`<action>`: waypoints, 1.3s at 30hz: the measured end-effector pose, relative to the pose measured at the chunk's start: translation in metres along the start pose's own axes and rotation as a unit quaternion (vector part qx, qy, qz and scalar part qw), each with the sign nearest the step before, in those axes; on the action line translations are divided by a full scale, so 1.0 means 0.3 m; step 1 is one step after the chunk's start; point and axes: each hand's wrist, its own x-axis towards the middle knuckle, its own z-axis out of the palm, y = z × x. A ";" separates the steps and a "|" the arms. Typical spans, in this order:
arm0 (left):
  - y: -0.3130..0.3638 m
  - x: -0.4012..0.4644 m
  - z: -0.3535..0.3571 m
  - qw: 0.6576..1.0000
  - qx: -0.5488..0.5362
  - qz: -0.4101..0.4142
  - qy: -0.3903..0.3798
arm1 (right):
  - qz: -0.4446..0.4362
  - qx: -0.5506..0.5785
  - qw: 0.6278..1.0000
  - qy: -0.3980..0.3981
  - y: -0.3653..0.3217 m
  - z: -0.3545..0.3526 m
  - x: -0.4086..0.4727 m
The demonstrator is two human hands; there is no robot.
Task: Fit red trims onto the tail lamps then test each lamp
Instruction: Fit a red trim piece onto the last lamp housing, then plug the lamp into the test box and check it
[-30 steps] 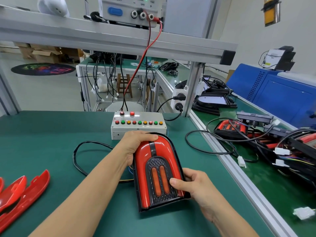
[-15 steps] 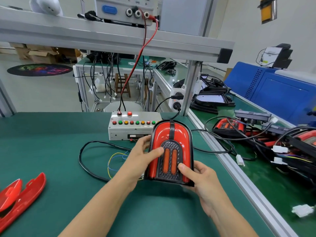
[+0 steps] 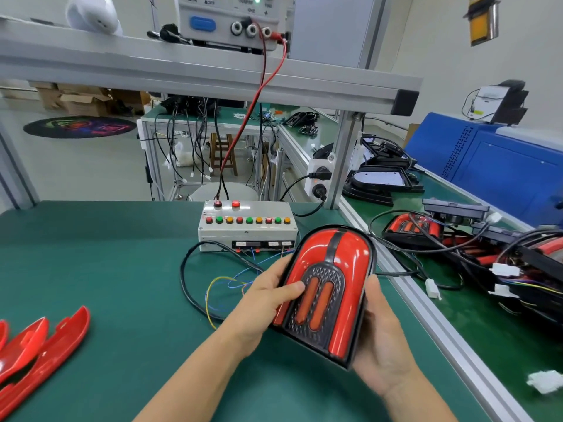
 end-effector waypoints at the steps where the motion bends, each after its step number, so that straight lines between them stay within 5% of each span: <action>1: -0.001 0.001 0.006 1.000 0.015 0.001 0.005 | -0.002 0.015 1.000 -0.007 0.002 -0.005 -0.003; 7: -0.008 0.002 0.024 0.989 0.140 0.027 0.028 | 0.003 0.057 0.998 0.034 0.000 -0.031 -0.012; 10: 0.055 0.011 -0.023 0.966 0.128 0.142 0.173 | -0.032 0.089 0.993 0.067 -0.024 -0.058 -0.015; 12: 0.093 0.000 -0.081 0.922 0.155 0.204 0.289 | -0.058 0.109 0.989 0.078 -0.047 -0.079 -0.023; 14: 0.101 -0.028 -0.124 0.884 0.230 0.242 0.326 | -0.078 0.127 0.986 0.075 -0.065 -0.094 -0.027; 20: 0.005 -0.084 -0.104 0.798 0.530 0.248 0.141 | -0.094 0.146 0.981 0.091 -0.079 -0.094 -0.012; 29: -0.056 -0.086 -0.097 0.651 0.734 0.165 0.098 | -0.191 0.163 0.959 0.128 -0.180 -0.049 0.034; 39: -0.043 -0.087 -0.090 0.610 0.774 0.155 0.068 | -0.253 0.153 0.939 0.173 -0.330 -0.010 0.053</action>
